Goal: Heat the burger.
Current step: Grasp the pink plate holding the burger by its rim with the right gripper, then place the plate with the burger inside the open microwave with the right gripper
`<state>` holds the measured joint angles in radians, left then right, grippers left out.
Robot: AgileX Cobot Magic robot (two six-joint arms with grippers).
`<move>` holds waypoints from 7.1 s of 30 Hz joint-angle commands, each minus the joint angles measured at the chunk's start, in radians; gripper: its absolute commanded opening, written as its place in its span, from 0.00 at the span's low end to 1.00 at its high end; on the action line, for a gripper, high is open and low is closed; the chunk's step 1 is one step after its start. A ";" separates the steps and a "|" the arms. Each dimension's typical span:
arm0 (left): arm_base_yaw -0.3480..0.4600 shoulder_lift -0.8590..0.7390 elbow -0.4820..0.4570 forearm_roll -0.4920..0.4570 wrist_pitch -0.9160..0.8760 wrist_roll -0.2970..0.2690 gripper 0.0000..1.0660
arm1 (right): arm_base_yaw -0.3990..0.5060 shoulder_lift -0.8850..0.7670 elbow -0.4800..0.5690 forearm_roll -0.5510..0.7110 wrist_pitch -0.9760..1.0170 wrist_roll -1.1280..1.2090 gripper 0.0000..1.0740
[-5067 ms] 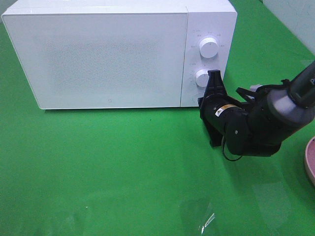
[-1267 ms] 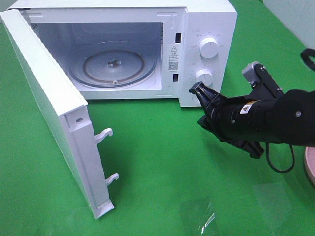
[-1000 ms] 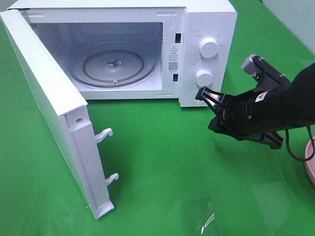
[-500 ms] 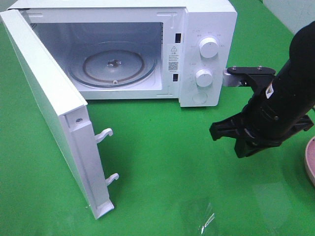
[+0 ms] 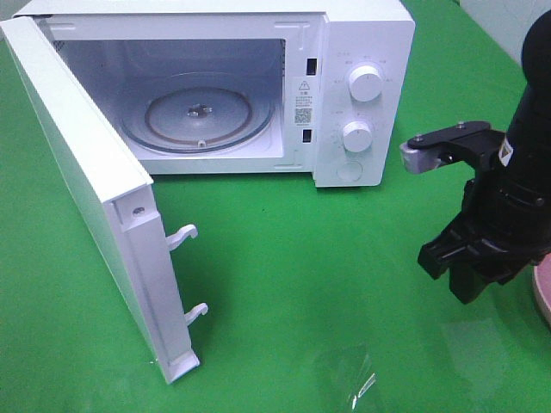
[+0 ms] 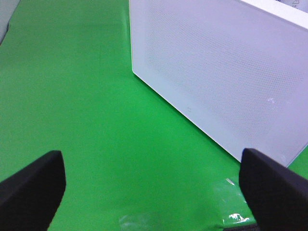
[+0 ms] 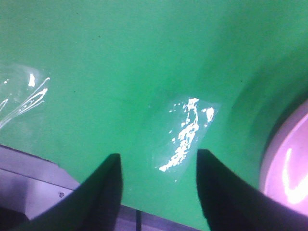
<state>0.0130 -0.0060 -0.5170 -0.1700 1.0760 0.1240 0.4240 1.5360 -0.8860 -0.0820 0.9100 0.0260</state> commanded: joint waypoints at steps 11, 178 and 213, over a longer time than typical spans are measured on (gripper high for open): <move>0.002 -0.002 0.000 -0.009 -0.001 -0.001 0.84 | -0.212 -0.200 -0.006 -0.096 0.022 -0.026 0.80; 0.002 -0.002 0.000 -0.008 -0.001 -0.001 0.84 | -0.080 -0.280 0.321 -0.606 -0.136 0.499 0.00; 0.002 -0.002 0.000 -0.008 -0.001 -0.001 0.84 | 0.529 -0.308 0.321 -0.699 0.044 0.492 0.00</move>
<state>0.0130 -0.0060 -0.5170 -0.1700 1.0760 0.1240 0.9490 1.2390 -0.5650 -0.7090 0.9290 0.5380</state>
